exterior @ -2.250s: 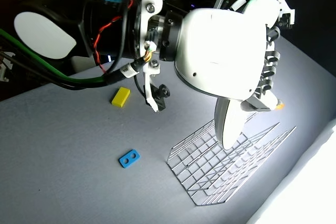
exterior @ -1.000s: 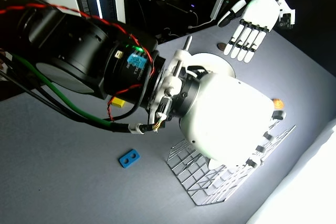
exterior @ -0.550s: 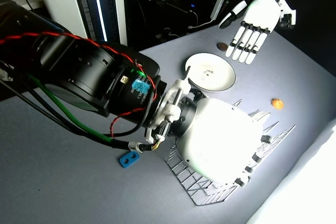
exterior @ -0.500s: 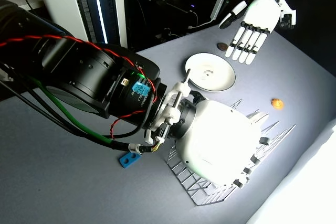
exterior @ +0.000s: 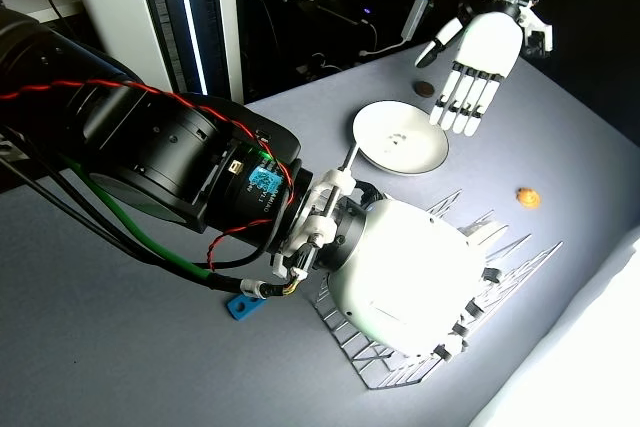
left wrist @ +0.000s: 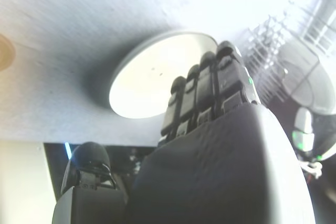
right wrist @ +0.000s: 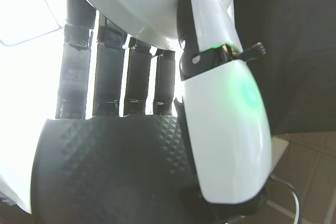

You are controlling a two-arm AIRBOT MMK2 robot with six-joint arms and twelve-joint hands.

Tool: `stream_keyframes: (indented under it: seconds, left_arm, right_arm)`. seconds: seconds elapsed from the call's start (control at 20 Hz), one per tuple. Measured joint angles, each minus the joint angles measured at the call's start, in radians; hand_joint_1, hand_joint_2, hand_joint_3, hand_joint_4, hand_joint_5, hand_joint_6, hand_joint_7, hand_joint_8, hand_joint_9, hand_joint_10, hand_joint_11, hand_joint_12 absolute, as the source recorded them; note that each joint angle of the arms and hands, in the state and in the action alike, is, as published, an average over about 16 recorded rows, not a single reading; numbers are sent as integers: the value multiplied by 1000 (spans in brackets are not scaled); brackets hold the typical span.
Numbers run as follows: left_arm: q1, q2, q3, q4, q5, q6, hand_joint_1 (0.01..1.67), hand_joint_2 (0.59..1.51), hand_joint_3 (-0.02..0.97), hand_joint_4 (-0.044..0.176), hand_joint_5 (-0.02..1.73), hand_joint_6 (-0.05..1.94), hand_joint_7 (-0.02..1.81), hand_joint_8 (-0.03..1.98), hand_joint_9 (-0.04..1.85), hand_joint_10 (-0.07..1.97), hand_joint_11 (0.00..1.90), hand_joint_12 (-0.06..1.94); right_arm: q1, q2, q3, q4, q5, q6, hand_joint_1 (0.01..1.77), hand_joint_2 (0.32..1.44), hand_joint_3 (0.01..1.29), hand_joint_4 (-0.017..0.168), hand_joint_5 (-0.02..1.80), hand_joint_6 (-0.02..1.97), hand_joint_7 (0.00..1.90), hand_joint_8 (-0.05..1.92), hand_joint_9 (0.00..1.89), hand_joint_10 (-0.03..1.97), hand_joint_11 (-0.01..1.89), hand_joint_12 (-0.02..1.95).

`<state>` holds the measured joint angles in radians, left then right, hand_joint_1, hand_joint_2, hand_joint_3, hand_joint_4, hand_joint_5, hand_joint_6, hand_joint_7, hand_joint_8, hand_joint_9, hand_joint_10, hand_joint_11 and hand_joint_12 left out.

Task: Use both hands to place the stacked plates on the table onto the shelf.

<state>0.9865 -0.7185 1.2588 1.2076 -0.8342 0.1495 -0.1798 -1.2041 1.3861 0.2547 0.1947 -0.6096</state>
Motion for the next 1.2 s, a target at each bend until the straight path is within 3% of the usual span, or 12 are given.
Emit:
stream_keyframes:
  seconds: [0.35,0.55,0.8,1.0,1.2]
  left_arm:
    - [41,-34,-7,-43,49,0,23,1129,20,6,20,18,13,-15,19,7,16,-13]
    - [62,-52,-7,-73,68,1,23,1130,20,6,22,18,13,-15,14,3,15,-14]
    - [98,-71,-5,-117,89,2,24,1132,20,6,22,15,13,-15,0,-12,15,-14]
    - [131,-81,-3,-153,106,-1,24,1134,21,3,15,6,13,-13,-11,-26,15,-12]
    - [169,-86,-2,-186,120,-11,24,1137,21,0,6,-7,11,-11,-21,-40,14,-6]
  right_arm:
    - [1,3,-4,0,-3,11,1141,1053,9,-4,818,290,890,60,862,28,445,1109]
    - [14,11,-16,-4,-6,15,1116,1043,9,-3,768,62,813,19,756,17,315,1096]
    - [45,34,-56,-62,5,8,1094,1044,9,-2,664,21,680,19,617,10,157,1111]
    - [69,60,-131,-138,34,-52,1083,1044,9,-2,578,19,585,19,529,10,86,1077]
    - [75,83,-228,-225,71,-152,1051,1029,9,-2,426,20,424,19,379,11,38,843]
